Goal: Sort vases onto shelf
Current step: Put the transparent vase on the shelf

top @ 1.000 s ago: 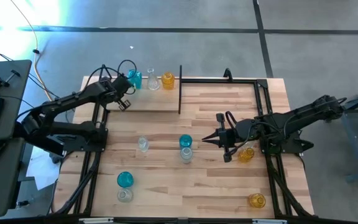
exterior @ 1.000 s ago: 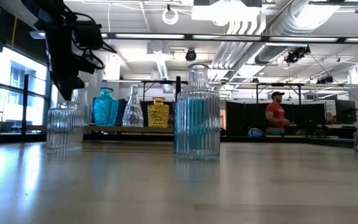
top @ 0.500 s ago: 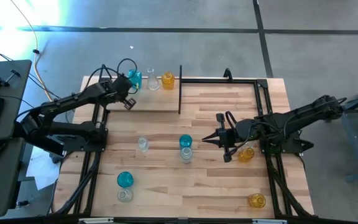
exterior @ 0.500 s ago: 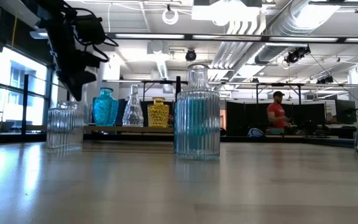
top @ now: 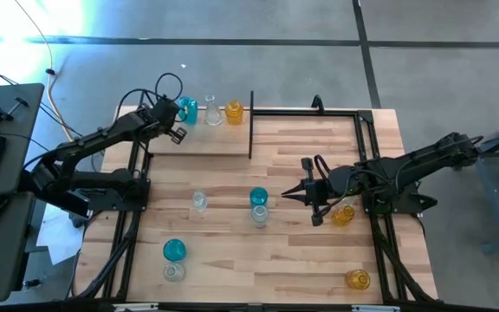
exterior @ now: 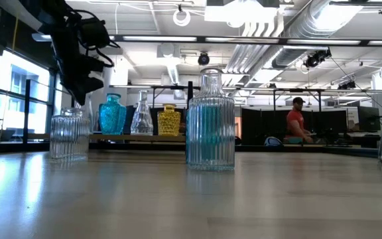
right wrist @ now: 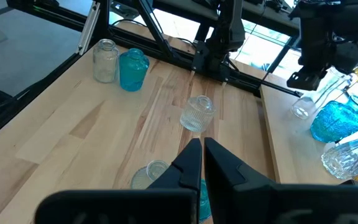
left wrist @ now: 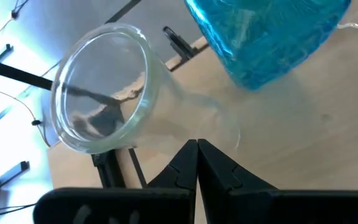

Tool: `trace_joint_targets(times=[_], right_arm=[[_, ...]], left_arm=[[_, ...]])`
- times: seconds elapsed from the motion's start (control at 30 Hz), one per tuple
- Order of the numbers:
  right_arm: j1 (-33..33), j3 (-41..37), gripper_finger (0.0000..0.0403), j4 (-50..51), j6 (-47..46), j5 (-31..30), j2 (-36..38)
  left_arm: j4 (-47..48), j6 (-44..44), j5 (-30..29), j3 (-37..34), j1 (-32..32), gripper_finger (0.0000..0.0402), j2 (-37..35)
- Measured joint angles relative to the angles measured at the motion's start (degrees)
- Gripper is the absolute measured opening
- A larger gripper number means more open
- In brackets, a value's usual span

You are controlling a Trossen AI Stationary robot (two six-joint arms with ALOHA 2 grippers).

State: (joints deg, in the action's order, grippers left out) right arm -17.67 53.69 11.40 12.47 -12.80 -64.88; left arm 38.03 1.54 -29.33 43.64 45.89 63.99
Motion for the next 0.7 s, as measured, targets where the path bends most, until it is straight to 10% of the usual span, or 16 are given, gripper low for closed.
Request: trace_joint_targets(times=[0.7], right_arm=[[0.00,0.00,0.0000,0.02,0.00,0.00,0.00]], left_arm=[[-5.43,-1.77,0.84,0.00,3.67,0.0000,0.00]])
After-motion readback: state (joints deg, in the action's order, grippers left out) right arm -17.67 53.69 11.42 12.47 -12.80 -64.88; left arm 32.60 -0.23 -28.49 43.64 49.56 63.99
